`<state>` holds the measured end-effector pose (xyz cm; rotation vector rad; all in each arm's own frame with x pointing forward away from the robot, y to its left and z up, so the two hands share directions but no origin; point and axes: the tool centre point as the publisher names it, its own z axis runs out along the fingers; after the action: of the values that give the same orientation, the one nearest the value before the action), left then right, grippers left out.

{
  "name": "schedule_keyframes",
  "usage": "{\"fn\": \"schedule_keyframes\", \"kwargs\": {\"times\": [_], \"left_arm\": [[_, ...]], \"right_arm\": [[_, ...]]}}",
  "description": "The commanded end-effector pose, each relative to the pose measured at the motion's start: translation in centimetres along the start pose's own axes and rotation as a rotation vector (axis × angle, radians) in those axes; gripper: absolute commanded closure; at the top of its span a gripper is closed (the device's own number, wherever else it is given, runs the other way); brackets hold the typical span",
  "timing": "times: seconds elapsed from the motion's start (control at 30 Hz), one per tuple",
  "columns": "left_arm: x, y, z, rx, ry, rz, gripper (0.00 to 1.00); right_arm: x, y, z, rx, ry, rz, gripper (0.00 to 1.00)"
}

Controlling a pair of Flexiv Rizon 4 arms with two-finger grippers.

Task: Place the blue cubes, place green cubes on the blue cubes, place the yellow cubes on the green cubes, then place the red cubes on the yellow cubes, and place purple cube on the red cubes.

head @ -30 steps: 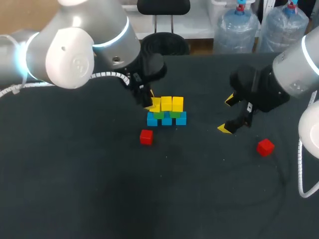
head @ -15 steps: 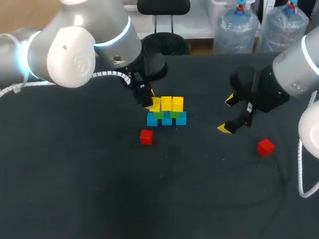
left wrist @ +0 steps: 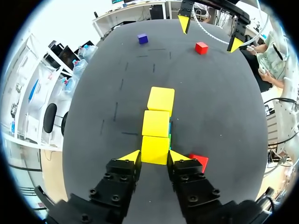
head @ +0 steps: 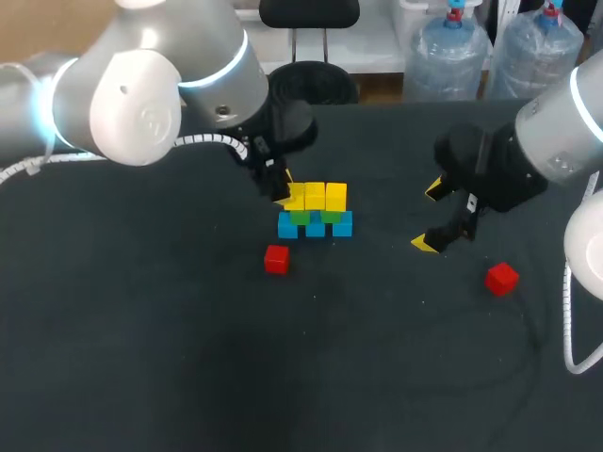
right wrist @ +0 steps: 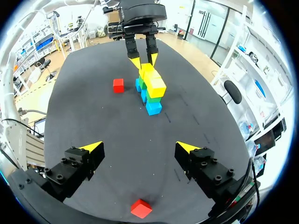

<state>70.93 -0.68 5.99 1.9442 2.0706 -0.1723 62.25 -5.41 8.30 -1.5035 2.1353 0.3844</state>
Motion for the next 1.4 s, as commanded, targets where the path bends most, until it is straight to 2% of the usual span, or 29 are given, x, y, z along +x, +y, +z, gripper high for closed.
{"fn": "schedule_keyframes", "kwargs": {"times": [0.03,0.27,0.37,0.43,0.83,1.1,1.4], "left_arm": [[-0.1,0.2,0.0,0.004,0.005,0.000,0.67],[-0.2,0.2,0.0,0.005,0.006,-0.001,0.62],[-0.2,0.2,0.0,0.006,0.007,-0.001,0.54],[-0.2,0.2,0.0,0.006,0.007,-0.001,0.52],[-0.2,0.3,-0.1,0.005,0.006,0.000,0.51],[-1.0,0.0,-0.9,-0.002,0.001,0.032,0.46],[-1.4,-0.1,-2.4,-0.025,-0.010,0.056,0.48]], "right_arm": [[0.0,0.1,0.0,0.003,-0.001,0.000,0.00],[0.0,0.1,0.0,0.003,-0.001,0.000,0.00],[0.0,0.1,0.0,0.003,-0.001,0.000,0.00],[0.0,0.1,0.0,0.003,-0.001,0.000,0.00],[0.0,0.1,0.0,0.003,-0.001,0.000,0.00],[0.0,0.1,0.0,0.003,-0.001,0.000,0.00],[0.0,0.1,0.0,0.003,-0.001,0.000,0.00]]}}
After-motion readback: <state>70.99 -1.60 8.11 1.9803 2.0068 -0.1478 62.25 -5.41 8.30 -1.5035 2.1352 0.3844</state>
